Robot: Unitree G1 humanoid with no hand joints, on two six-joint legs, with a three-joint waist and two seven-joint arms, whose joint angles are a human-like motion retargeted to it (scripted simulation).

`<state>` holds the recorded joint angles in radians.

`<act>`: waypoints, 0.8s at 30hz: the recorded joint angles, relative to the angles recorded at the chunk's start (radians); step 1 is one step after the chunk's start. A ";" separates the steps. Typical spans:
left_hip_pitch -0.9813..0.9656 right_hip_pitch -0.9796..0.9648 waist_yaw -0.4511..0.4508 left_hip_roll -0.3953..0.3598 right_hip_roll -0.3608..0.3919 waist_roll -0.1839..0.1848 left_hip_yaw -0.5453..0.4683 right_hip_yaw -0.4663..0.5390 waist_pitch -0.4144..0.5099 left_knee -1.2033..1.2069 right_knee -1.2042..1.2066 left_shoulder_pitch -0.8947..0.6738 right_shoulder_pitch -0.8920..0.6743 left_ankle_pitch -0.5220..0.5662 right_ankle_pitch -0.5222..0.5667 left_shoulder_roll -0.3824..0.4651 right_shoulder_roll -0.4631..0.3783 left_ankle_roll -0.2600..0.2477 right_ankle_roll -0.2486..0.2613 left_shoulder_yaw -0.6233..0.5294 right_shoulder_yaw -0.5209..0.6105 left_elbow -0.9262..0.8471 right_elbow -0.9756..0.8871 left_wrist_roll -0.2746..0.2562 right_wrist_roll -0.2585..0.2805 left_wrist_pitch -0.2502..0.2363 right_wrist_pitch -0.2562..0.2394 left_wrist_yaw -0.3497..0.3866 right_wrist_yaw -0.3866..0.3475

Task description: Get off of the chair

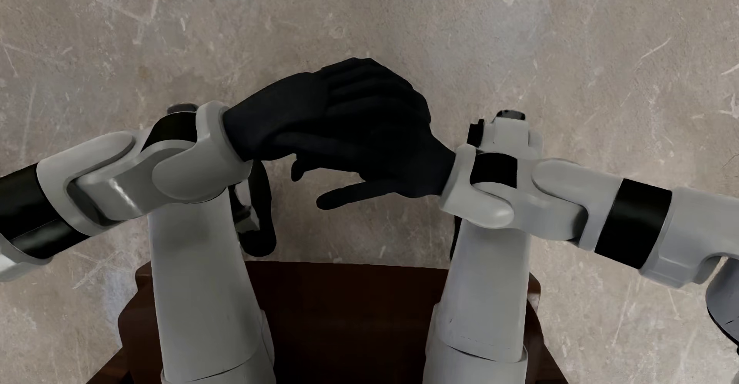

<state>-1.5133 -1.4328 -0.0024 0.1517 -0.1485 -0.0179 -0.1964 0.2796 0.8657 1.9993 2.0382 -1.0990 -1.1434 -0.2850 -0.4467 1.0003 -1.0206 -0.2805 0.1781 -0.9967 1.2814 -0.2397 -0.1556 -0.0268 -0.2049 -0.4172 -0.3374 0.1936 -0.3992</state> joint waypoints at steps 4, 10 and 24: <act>0.030 0.016 0.000 -0.019 0.018 -0.005 0.026 -0.029 0.013 -0.105 -0.112 -0.002 0.008 -0.036 -0.007 -0.022 0.015 0.029 -0.024 0.004 -0.011 0.031 0.024 0.016 -0.012 -0.010 -0.011 0.012 -0.009; 0.359 0.312 0.001 -0.046 0.023 0.003 0.096 -0.106 -0.075 -0.548 -0.552 0.203 0.227 0.005 0.064 -0.295 0.288 0.090 -0.067 0.155 -0.219 0.453 0.425 0.203 -0.109 0.052 -0.008 -0.217 0.259; 1.522 1.418 -0.013 -0.153 0.104 0.047 0.268 -0.368 -0.680 -1.914 -1.857 0.922 0.982 0.330 0.370 -0.696 0.618 0.216 -0.177 0.583 -0.794 1.329 1.037 0.217 -0.043 0.267 0.139 -0.359 0.618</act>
<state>0.0092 -0.0150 -0.0152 -0.0008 -0.0448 0.0293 0.0717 -0.0882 0.1858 0.0852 0.1815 -0.1769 -0.1612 0.0455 -0.0766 0.3047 -0.4027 -0.0647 0.0007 -0.4133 0.4874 1.0890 0.8814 0.1904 -0.2477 -0.1504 -0.1980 -0.1652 0.2185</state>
